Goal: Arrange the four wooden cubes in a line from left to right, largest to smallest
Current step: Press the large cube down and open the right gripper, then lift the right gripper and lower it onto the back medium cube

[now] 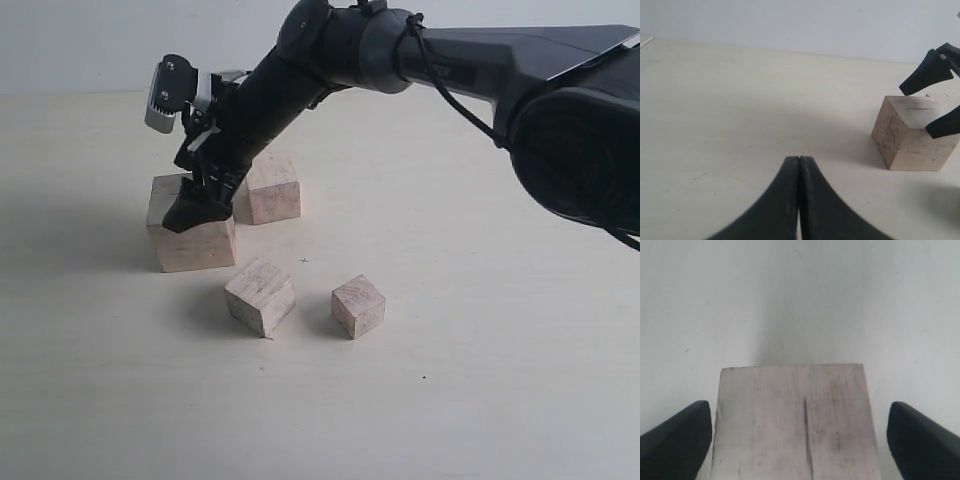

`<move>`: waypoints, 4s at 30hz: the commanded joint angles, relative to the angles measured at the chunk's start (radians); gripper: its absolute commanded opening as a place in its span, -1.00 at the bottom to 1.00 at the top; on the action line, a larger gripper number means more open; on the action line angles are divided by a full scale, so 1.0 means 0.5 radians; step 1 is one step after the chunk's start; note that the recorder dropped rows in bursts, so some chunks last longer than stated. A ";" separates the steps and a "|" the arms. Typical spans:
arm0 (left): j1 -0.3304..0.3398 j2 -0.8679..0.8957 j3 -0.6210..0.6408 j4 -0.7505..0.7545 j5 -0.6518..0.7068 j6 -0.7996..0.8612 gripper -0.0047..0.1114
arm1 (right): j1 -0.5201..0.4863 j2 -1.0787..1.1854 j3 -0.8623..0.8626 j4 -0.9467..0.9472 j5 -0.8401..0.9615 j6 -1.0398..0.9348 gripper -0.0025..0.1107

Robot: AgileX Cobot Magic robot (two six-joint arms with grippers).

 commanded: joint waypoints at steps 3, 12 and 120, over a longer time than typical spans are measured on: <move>0.003 -0.011 0.006 -0.014 -0.023 0.001 -0.92 | -0.008 -0.071 -0.020 0.026 -0.048 0.107 0.62; 0.003 -0.011 0.006 -0.014 -0.023 0.001 -0.92 | 0.038 -0.068 -0.020 0.036 0.081 0.098 0.62; 0.003 -0.011 0.006 -0.014 -0.023 0.001 -0.92 | -0.073 -0.074 -0.018 -1.182 -0.111 2.858 0.58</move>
